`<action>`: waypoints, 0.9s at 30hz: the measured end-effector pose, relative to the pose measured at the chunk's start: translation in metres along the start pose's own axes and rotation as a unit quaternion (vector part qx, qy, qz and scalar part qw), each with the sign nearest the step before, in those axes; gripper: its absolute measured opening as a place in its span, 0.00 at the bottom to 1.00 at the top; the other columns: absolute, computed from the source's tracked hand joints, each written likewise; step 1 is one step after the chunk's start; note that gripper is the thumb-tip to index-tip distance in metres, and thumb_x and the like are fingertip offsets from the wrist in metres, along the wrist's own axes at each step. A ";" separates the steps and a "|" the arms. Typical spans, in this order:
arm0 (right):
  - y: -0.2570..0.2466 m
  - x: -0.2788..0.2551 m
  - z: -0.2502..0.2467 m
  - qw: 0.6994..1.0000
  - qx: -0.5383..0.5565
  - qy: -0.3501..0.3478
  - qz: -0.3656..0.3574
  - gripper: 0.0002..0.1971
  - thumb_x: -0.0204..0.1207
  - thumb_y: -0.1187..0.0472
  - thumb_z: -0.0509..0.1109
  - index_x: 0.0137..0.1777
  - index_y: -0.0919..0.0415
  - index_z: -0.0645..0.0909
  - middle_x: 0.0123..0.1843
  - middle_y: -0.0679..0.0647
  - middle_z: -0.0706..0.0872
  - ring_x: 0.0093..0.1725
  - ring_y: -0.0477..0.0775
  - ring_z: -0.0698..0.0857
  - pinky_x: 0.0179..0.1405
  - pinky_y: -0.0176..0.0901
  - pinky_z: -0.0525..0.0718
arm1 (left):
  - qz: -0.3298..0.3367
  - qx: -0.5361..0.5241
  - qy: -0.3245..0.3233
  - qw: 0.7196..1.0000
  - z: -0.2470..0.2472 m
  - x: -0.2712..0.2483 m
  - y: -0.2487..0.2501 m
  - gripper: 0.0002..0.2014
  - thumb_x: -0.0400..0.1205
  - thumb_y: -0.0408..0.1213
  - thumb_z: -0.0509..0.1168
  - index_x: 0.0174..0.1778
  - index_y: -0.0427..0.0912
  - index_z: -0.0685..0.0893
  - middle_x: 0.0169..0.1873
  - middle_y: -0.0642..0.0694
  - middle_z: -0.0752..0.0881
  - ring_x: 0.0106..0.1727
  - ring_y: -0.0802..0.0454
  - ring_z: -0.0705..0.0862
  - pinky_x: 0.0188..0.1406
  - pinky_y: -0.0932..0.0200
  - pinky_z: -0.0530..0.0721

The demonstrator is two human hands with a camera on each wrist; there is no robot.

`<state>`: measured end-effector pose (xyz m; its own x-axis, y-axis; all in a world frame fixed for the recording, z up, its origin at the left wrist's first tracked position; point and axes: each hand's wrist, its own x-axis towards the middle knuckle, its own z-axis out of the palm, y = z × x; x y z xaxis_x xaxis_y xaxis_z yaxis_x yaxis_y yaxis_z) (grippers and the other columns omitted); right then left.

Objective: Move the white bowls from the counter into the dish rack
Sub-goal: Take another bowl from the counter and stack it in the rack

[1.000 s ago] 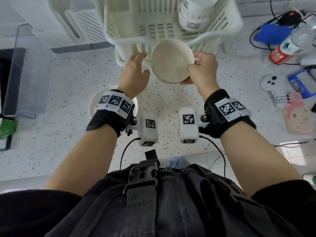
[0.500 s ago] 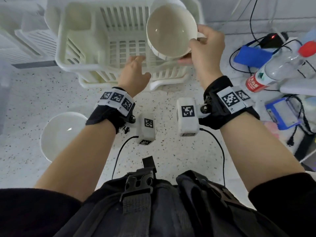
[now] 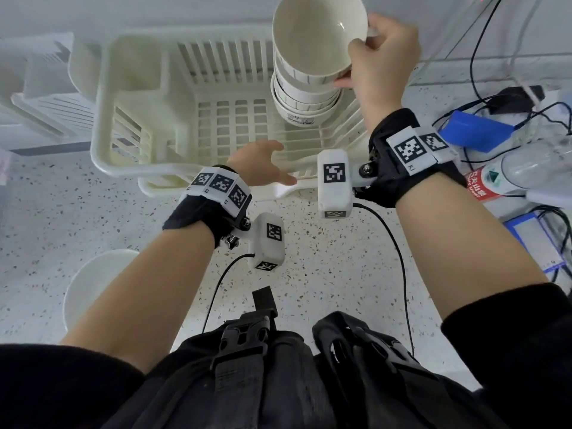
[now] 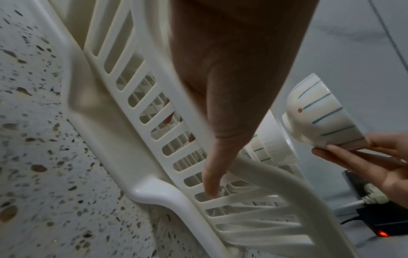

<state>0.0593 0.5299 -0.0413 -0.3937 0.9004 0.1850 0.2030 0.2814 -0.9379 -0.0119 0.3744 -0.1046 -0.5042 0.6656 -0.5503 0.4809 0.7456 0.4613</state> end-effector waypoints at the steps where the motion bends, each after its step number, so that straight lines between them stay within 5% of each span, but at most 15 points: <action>1: 0.002 0.002 0.003 1.000 -0.008 -0.003 0.000 0.16 0.66 0.76 0.59 0.47 0.70 0.87 0.34 0.59 0.89 0.30 0.53 0.91 0.23 0.48 0.91 | -0.001 0.001 -0.006 1.000 0.000 0.003 -0.002 0.40 0.70 0.51 0.74 0.76 0.50 0.66 0.76 0.47 0.71 0.76 0.45 0.70 0.75 0.44 0.69; 9: 0.016 0.010 0.014 0.999 -0.051 -0.012 0.006 0.15 0.67 0.76 0.60 0.48 0.70 0.87 0.37 0.59 0.89 0.26 0.52 0.90 0.20 0.45 0.89 | 0.005 0.042 -0.044 0.998 0.003 0.018 -0.007 0.44 0.66 0.50 0.75 0.77 0.55 0.62 0.78 0.48 0.67 0.78 0.45 0.67 0.76 0.39 0.68; 17: 0.020 0.018 0.015 0.994 -0.108 -0.011 -0.023 0.11 0.64 0.72 0.60 0.37 0.77 0.83 0.31 0.69 0.89 0.22 0.56 0.88 0.20 0.56 0.86 | 0.007 0.072 -0.038 0.997 0.005 0.022 -0.007 0.43 0.66 0.50 0.74 0.77 0.55 0.63 0.77 0.48 0.70 0.75 0.45 0.71 0.73 0.38 0.72; 21: 0.024 0.024 0.014 0.983 -0.180 -0.008 -0.039 0.10 0.60 0.68 0.63 0.34 0.76 0.83 0.33 0.72 0.88 0.36 0.71 0.87 0.32 0.61 0.87 | 0.009 0.078 -0.025 0.997 0.006 0.022 -0.008 0.42 0.67 0.49 0.74 0.77 0.56 0.63 0.77 0.48 0.70 0.75 0.46 0.70 0.72 0.39 0.71; 24: 0.029 0.026 0.012 0.984 -0.175 -0.003 -0.028 0.10 0.57 0.69 0.63 0.32 0.76 0.82 0.32 0.73 0.87 0.37 0.71 0.87 0.29 0.65 0.86 | 0.016 0.080 -0.019 0.996 0.007 0.022 -0.007 0.42 0.67 0.49 0.73 0.77 0.55 0.63 0.77 0.49 0.69 0.75 0.46 0.70 0.72 0.39 0.71; 27: 0.028 0.026 0.009 0.984 -0.176 -0.012 -0.004 0.08 0.63 0.69 0.67 0.37 0.72 0.86 0.35 0.64 0.92 0.37 0.63 0.90 0.39 0.58 0.89 | 0.023 0.075 -0.011 0.997 0.007 0.021 -0.007 0.43 0.67 0.50 0.74 0.78 0.56 0.62 0.77 0.48 0.69 0.76 0.46 0.69 0.73 0.40 0.70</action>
<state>0.0471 0.5580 -0.0657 -0.4162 0.8909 0.1817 0.4957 0.3898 -0.7761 -0.0208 0.3829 -0.1240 -0.4644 0.6969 -0.5466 0.6063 0.7000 0.3774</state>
